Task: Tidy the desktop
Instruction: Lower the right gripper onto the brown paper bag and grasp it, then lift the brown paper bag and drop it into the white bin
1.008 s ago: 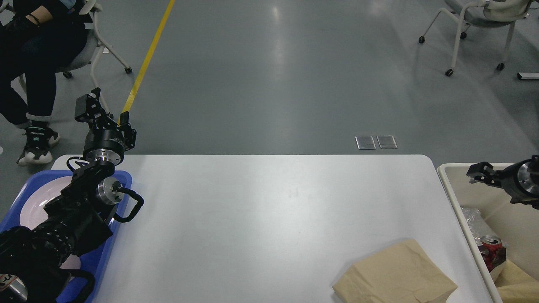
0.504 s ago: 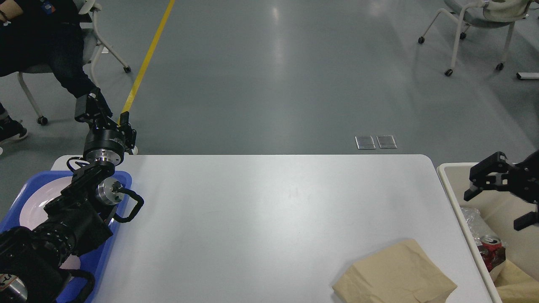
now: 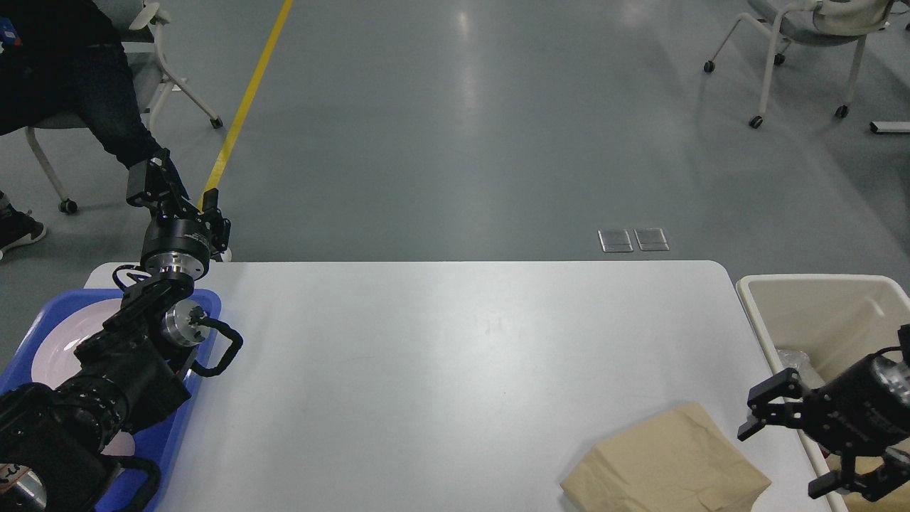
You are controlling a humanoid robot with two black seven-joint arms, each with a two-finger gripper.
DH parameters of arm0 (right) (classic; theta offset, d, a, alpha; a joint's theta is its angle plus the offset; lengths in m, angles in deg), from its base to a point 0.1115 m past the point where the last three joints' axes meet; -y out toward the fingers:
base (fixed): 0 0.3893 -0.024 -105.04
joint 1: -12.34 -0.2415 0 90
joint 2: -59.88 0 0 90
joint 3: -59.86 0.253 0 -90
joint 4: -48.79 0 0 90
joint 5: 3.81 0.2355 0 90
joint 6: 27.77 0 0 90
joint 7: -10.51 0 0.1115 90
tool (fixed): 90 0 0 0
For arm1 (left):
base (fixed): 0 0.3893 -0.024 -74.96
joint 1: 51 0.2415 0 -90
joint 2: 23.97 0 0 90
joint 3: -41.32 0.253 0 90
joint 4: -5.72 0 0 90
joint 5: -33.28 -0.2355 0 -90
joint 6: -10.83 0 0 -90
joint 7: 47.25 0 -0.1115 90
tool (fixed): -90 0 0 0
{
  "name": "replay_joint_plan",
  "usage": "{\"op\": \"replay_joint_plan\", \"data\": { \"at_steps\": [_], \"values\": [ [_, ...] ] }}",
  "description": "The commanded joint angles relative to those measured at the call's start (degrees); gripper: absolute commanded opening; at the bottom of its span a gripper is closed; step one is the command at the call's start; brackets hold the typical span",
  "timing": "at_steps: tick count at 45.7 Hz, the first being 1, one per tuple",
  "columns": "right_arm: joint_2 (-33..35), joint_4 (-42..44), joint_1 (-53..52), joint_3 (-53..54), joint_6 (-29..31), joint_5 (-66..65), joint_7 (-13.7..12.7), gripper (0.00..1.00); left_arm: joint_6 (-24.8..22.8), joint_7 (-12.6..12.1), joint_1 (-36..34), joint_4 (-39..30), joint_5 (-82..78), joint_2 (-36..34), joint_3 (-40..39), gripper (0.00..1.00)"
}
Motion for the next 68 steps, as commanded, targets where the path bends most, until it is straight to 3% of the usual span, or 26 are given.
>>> {"op": "replay_joint_plan", "data": {
  "at_steps": [1, 11, 30, 37, 38, 41, 42, 52, 68],
  "values": [
    [-0.1, 1.7, 7.4, 6.4, 0.0, 0.0, 0.0, 1.0, 0.0, 0.0, -0.1, 0.0, 0.0, 0.0, 0.0, 0.96],
    [-1.0, 6.3, 14.9, 12.1, -3.0, 0.0, 0.0, 1.0, 0.0, 0.0, 0.0, 0.0, 0.0, 0.0, 0.0, 0.96],
    [-2.7, 7.3, 25.9, 14.4, -27.1, 0.1, 0.0, 0.96, 0.0, 0.0, 0.0, 0.0, 0.0, 0.0, 0.0, 0.96],
    [-2.6, 6.2, 25.9, 14.4, -36.1, 0.8, 0.0, 0.59, 0.0, 0.0, 0.0, 0.0, 0.0, 0.0, 0.0, 0.96],
    [-2.4, 5.5, 25.8, 14.4, -36.6, 0.8, 0.0, 0.49, 0.0, 0.0, 0.0, 0.0, 0.0, 0.0, 0.0, 0.96],
    [-1.6, 4.3, 25.2, 14.0, -36.6, 0.8, 0.0, 0.03, 0.0, 0.0, 0.0, 0.0, 0.0, 0.0, 0.0, 0.96],
    [-1.5, 4.0, 25.2, 13.7, -36.6, 0.8, 0.0, 0.0, 0.0, 0.0, 0.0, 0.0, 0.0, 0.0, 0.0, 0.96],
    [0.5, 3.8, 21.6, 13.8, -36.6, 0.8, -0.2, 0.0, 0.0, 0.0, 0.0, 0.0, 0.0, 0.0, 0.0, 0.96],
    [5.0, 3.2, 5.9, 13.0, -34.7, 0.7, -0.4, 0.0, 0.0, 0.0, 0.0, 0.0, 0.0, 0.0, 0.0, 0.96]
  ]
}}
